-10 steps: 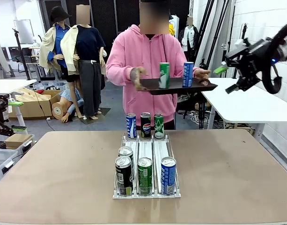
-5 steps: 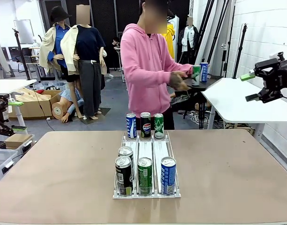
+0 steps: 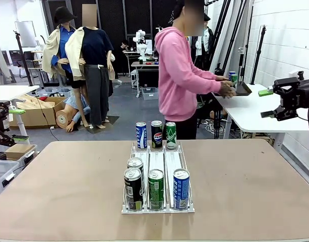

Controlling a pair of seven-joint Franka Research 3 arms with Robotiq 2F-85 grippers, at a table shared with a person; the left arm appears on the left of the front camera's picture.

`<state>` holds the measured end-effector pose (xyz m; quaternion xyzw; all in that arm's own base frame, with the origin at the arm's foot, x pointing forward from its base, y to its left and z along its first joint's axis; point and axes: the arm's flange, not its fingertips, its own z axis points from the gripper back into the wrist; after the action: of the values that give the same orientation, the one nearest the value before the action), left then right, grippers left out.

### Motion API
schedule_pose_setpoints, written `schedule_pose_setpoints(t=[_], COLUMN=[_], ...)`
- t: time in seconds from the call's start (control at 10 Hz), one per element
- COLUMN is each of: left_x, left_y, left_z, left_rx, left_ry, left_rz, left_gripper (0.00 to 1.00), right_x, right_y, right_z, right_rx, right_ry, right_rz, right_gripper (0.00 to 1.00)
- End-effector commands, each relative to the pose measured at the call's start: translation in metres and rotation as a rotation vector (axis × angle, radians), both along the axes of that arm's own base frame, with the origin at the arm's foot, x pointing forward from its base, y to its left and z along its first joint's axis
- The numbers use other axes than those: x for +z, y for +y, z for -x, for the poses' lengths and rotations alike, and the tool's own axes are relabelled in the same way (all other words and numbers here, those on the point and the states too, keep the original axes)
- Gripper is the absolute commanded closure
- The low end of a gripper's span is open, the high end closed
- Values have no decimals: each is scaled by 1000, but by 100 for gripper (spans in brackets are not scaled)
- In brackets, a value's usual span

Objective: Retrieve and hand over the desired beverage to the person.
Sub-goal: Place the picked can on the Handle tray extended by the person.

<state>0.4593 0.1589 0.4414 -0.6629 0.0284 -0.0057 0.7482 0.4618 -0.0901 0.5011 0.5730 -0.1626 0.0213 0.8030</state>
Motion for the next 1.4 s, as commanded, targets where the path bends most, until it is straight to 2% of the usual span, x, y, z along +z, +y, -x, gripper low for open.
schedule_pose_setpoints(t=[0.0,0.2,0.3,0.4,1.3], left_x=[2,2,2,2,2], left_y=[0,0,0,0,0], left_z=[0,0,0,0,0], left_rx=[12,12,12,12,12], left_ry=[0,0,0,0,0], left_rz=[-2,-2,-2,-2,-2], left_gripper=[0,0,0,0,0], right_x=[-14,-22,-21,-19,-19], right_y=[-5,-10,-7,-10,-10], right_z=[11,15,17,11,11], right_rx=[2,-8,28,-7,-7], right_ry=[-48,-78,-99,-37,-37], right_rz=[-65,-109,-109,-61,-61], right_gripper=[0,0,0,0,0])
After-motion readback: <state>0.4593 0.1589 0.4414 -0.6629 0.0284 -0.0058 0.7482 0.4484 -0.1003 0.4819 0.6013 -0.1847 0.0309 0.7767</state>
